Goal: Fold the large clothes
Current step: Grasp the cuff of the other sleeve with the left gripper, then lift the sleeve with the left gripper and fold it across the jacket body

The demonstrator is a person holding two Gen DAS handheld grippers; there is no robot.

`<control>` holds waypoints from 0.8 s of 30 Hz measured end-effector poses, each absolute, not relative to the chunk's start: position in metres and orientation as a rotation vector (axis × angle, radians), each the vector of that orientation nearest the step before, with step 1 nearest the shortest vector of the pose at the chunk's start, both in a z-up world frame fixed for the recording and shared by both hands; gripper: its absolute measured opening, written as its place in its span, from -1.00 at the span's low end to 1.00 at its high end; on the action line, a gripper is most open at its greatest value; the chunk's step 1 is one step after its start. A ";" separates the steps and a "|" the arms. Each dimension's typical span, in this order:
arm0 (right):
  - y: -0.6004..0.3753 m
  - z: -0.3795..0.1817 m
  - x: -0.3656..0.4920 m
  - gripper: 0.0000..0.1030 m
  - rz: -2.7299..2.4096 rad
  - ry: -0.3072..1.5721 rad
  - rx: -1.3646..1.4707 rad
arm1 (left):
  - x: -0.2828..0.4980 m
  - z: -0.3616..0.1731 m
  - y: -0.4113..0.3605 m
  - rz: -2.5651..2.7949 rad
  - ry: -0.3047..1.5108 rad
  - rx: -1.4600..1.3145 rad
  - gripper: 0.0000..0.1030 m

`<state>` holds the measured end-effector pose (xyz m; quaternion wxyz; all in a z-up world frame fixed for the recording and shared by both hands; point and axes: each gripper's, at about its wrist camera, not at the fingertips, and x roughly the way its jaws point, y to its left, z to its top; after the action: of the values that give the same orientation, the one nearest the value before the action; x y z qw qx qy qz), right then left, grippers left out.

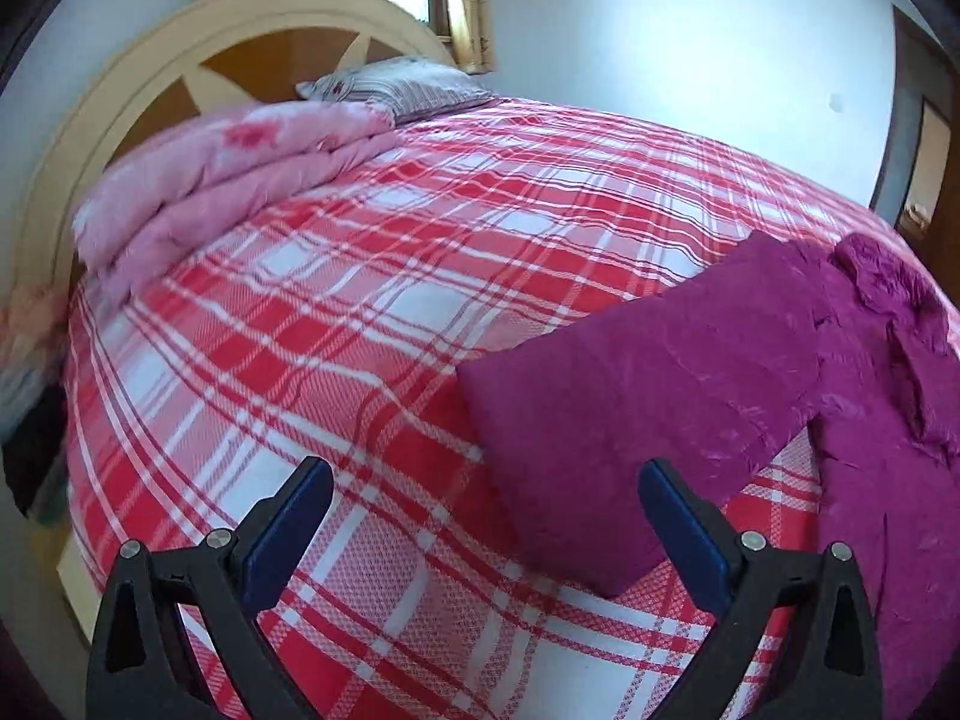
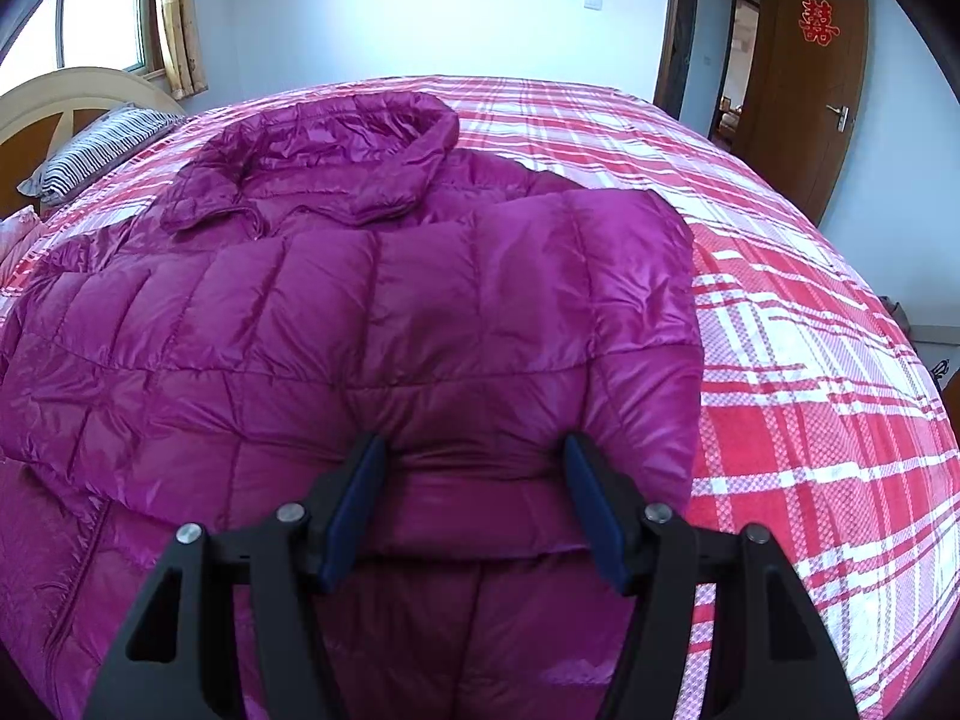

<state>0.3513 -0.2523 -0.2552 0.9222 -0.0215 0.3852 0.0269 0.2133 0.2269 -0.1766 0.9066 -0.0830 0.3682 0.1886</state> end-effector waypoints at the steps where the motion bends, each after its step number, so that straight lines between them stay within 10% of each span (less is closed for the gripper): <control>1: -0.252 -0.255 0.351 0.29 0.055 0.790 -0.045 | 0.216 -0.177 0.227 0.383 0.756 -0.182 0.87; 7: -0.253 -0.254 0.349 0.32 0.056 0.785 -0.043 | 0.251 -0.194 0.217 0.342 0.818 -0.216 0.73; 12: -0.254 -0.254 0.348 0.33 0.059 0.783 -0.036 | 0.265 -0.207 0.209 0.346 0.830 -0.167 -0.46; 14: -0.254 -0.254 0.348 0.33 0.060 0.781 -0.033 | 0.264 -0.194 0.211 0.337 0.803 -0.168 -0.64; 24: -0.255 -0.254 0.348 0.37 0.067 0.779 -0.026 | 0.271 -0.093 0.201 0.370 0.548 0.034 -0.68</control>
<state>0.3476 -0.2547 -0.2538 0.9246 -0.0129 0.3794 0.0324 0.2709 0.2006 -0.0930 0.9457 0.0166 0.2691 0.1818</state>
